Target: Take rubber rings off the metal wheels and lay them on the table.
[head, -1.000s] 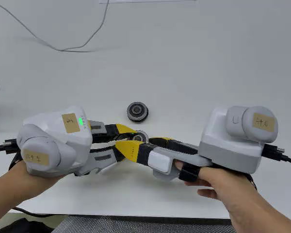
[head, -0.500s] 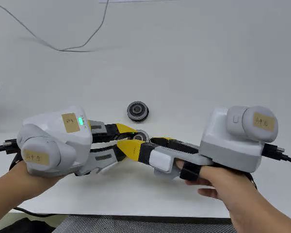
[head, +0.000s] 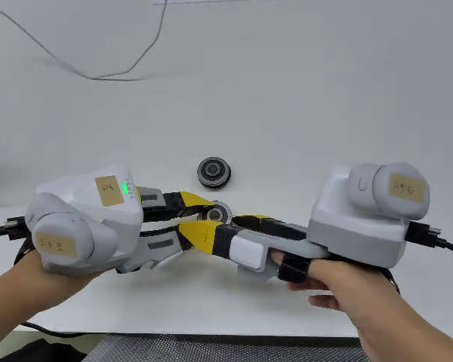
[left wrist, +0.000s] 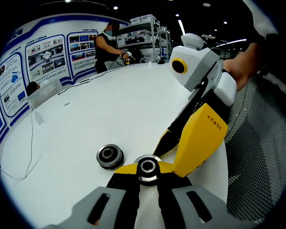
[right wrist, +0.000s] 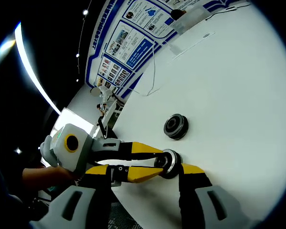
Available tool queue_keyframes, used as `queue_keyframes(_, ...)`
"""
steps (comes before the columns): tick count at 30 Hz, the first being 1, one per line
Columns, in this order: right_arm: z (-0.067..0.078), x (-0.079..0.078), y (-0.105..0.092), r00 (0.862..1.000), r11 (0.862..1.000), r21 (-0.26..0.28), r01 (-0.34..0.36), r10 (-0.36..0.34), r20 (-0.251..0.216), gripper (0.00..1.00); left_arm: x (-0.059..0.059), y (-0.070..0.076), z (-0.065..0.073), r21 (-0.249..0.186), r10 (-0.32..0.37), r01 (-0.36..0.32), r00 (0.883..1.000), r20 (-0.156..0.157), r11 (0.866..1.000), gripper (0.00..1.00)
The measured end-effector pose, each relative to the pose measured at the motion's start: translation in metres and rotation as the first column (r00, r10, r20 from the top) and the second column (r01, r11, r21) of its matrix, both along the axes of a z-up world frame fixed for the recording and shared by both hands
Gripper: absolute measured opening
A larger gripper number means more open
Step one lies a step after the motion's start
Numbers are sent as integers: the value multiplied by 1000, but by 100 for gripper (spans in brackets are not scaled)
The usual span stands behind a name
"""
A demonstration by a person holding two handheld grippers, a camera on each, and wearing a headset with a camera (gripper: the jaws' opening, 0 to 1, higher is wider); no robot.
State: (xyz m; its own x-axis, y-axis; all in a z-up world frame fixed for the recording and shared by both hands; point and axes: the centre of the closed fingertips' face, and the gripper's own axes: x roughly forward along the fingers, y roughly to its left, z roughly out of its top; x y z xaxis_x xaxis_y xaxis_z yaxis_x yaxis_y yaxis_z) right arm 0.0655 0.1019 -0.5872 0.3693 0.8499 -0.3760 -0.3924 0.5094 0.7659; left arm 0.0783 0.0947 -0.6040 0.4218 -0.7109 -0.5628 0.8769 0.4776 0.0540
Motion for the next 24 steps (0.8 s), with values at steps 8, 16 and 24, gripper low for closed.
queue_keyframes(8, -1, 1, 0, 1000, 1000, -13, 6, -6, -5, 60, 0, 0, 0, 3, 0, 0, 1000, -1, 1000, 13)
queue_keyframes(16, 1, 1, 2, 1000, 1000, -20, 0, 0, 7, 62, 0, 0, 0, 10, 4, -4, 1000, 2, 1000, 13)
queue_keyframes(24, 3, 5, 4, 1000, 1000, 9, 5, -5, 25, 61, 2, 2, 0, 17, 5, -5, 1000, -2, 1000, 13)
